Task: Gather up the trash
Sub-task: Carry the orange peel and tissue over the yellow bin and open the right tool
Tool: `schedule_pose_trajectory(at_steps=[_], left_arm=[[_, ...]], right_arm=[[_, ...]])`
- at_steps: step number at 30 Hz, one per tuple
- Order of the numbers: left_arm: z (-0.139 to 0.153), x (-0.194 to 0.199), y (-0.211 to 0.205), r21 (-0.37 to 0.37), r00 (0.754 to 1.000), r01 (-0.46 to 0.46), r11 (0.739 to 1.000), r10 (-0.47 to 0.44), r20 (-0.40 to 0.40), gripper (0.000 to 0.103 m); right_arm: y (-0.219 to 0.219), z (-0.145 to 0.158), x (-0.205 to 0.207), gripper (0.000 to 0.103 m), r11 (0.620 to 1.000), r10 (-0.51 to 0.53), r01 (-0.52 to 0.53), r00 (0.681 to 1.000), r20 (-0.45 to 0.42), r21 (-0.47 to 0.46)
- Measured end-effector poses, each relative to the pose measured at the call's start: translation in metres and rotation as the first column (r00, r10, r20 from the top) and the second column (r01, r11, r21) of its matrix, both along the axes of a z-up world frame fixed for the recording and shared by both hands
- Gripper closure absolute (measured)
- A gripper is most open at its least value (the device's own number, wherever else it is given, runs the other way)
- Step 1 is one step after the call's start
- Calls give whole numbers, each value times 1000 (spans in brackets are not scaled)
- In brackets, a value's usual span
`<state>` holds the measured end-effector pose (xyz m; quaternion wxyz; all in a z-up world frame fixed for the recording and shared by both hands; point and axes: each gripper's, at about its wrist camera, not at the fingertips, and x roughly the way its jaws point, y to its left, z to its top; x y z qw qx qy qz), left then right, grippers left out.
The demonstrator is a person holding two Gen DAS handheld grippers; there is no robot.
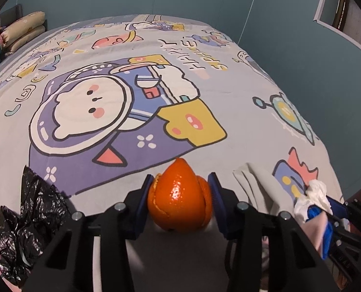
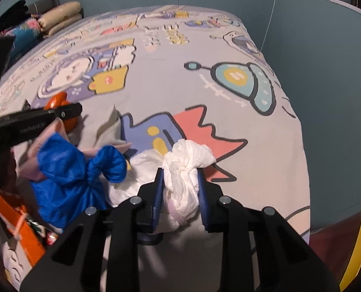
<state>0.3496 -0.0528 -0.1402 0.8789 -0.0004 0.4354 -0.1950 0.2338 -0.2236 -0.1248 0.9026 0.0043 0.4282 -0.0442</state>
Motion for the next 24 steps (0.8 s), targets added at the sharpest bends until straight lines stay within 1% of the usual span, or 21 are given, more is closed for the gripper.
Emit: schedule_pose_trajectory(at_steps=[3,5,12,17,22,24], left_arm=[[6,-4,5,-5,1000,-10,1000,10,6,61],[11,-7,10,-24,1000,-14,1000,14,9,61],[35,-27,22,-47,999,-27,999,29,44,61],[55,-53,21,-57,997,-7,998,12,73,61],[77,-80,18,-36,993,26,999,-21,115,61],[85,-90,19,-45,992,35,998,-29,126,61]], right_arm=[[-2,18,-9,79,1000,2,-2,999,48,-6],[-5,29,-16,79,1000,-4,4,998,70,4],[-15,59,-42,79,1000,-10,7,992,123,21],[-16,72,-60,79,1000,4,-6,992,127,20],[-18,85,-83,79,1000,23,-21,992,123,-15],[-21,95,-96,79,999,28,-24,991,133,-33]])
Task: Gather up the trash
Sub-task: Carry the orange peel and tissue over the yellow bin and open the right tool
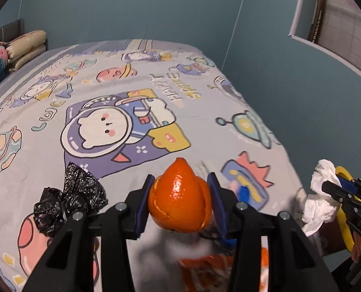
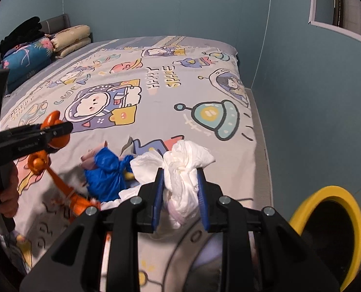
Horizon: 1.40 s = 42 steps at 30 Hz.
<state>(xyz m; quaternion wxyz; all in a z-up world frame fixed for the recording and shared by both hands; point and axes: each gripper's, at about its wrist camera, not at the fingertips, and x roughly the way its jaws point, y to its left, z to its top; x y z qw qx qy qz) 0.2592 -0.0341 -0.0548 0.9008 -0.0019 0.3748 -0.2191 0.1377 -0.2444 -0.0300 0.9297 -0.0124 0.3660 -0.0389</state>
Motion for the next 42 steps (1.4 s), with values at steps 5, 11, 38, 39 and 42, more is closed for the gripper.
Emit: schedule_pose_trajectory(at_steps=[5,11,38,39,42], left_arm=[[20,-26,-4,-16,999,11,1000,-10,31,61],[42,-54,-23,-30,998,31,999,-29,61,61],[100,-125,-165,-82,961,252,964,-239,142,61],[101,-126,-169,-80,959,257,963,-244,144,61],[102,-133,-185,-77,952,281,957,-268,148,61]], right_arm=[[-12,25,-34,79,1000,-7,7,999,50,-2],[-25,50,-69,79,1000,-30,29,994,108,6],[-127,89,-157,78,971,-238,236,943,235,37],[-130,89,-158,78,970,-243,240,941,235,39],[-142,87,-163,78,962,-272,269,932,239,46]])
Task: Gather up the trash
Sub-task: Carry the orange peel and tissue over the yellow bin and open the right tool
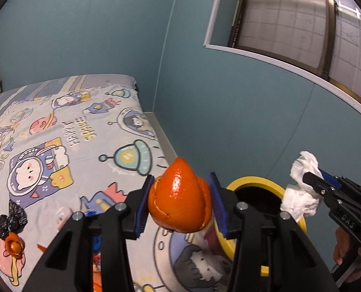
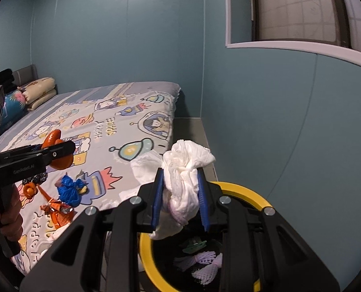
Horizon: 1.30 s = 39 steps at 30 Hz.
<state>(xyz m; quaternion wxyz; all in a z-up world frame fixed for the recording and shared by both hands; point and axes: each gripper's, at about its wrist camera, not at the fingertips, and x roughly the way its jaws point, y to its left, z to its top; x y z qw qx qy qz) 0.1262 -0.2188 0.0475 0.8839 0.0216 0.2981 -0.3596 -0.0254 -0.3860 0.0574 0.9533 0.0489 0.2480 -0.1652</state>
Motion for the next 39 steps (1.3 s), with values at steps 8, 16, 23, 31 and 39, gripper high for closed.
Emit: schedule_pose_trajectory(at_steps=[8,16,23,31,39], left_arm=[[-10,-14,-38,14,998,63,998,-63,-21,61],[-25,-29,-74,31,993,115,993,-114,-27,61],[-45,-43,-105,65,985,169,983,-167,-37,61],[-67,-47,-130,97,977,205,974,-198,-75,60],[-87,-45,-150,110,969,235,966,-223,-109,60]], right_arm=[[-27,-9,-12,78,997,-75,75,997,-5,11],[-51,-28,-20,78,991,-131,132,991,-37,31],[-68,-46,-24,78,984,-167,170,983,-75,49],[-91,-68,-21,78,974,-185,199,974,-131,106],[-111,-92,-7,77,963,-191,223,961,-198,150]])
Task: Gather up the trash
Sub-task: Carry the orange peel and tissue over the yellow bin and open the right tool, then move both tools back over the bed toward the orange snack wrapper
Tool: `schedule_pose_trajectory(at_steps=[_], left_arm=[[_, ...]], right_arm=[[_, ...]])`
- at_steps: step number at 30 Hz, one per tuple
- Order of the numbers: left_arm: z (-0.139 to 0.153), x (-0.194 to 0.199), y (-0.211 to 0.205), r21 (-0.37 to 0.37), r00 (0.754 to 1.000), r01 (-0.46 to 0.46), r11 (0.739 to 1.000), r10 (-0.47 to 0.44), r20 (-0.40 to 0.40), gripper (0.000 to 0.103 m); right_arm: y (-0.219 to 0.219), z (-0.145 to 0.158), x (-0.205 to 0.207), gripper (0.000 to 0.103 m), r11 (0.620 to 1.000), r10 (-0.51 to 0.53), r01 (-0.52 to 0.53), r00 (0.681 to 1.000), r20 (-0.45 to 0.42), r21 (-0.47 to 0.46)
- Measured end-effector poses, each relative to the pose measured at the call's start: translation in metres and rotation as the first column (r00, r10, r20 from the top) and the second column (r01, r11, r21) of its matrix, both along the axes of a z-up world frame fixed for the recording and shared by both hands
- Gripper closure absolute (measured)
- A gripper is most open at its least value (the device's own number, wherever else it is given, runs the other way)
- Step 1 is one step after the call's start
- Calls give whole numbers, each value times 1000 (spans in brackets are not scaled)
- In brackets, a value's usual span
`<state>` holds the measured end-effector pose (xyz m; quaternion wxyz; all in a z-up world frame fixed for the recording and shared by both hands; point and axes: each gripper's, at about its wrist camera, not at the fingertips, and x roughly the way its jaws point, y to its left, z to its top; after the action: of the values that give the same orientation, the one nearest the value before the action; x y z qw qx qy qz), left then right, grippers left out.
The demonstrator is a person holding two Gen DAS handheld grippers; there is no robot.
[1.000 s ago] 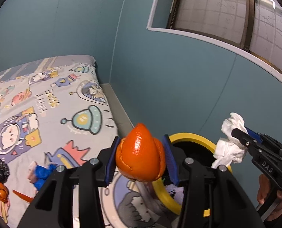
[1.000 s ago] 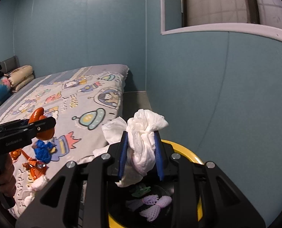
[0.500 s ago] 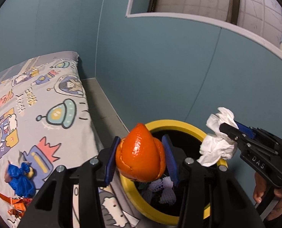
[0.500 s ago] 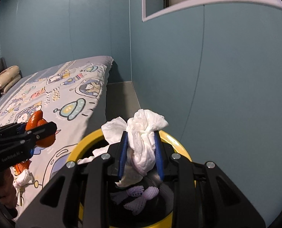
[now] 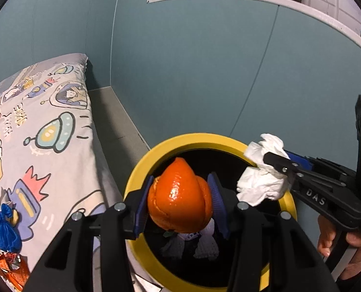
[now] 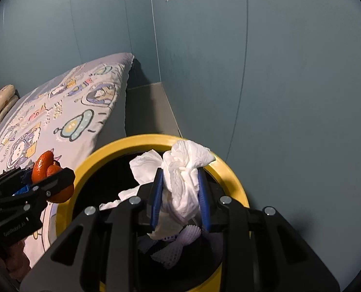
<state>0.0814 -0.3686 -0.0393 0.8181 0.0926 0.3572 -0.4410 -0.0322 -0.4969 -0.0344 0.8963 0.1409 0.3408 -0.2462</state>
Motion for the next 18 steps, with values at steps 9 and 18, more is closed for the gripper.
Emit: schedule_pose_trajectory(at_steps=[9,18], left_arm=[[-17,13,-8,1,997,-11,1000,11,-79,52],[-3,21,11,-61,994,-51,997,44,-99,24]], right_arm=[[-7,-3,0,77,1000,-14,14,1000,-14,5],[-9,7,-3,57,999,-42,42,999,-6,7]])
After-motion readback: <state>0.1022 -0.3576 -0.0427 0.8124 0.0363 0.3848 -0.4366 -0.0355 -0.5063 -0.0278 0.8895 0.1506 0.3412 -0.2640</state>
